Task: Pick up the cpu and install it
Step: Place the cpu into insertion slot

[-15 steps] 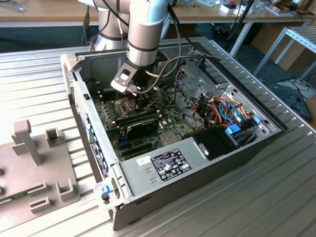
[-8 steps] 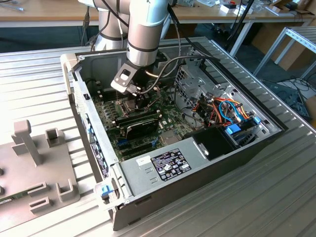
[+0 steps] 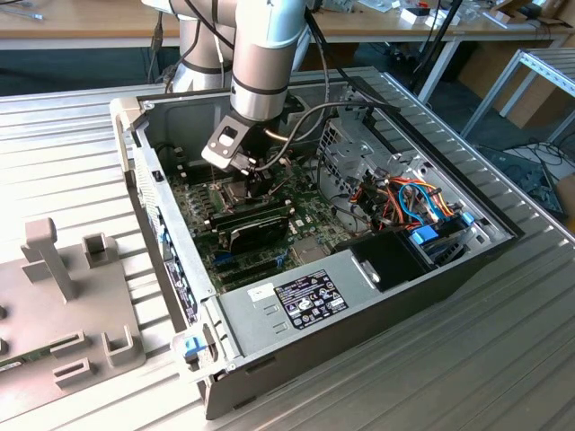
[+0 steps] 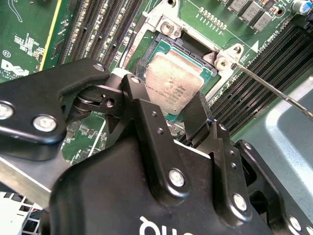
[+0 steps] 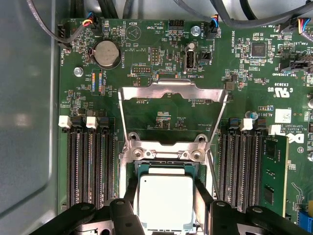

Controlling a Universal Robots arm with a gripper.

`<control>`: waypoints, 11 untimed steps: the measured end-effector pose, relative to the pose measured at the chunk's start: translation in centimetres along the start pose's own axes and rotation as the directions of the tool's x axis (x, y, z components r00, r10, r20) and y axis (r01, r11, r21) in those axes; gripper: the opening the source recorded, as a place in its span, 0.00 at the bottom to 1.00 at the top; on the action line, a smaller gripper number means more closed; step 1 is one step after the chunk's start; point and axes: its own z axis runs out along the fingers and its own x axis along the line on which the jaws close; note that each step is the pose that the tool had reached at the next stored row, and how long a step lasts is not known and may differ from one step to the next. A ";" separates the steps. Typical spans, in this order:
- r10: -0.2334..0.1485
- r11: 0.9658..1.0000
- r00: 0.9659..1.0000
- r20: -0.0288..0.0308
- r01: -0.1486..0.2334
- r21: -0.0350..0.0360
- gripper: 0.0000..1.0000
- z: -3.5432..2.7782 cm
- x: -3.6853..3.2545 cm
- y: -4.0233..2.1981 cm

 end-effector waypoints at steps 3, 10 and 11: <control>0.000 1.000 1.000 0.000 0.000 0.000 0.55 0.00 0.00 0.00; 0.000 1.000 1.000 0.000 0.000 0.000 0.55 0.03 0.00 0.00; 0.000 1.000 1.000 0.000 0.000 0.000 0.55 0.03 0.00 0.00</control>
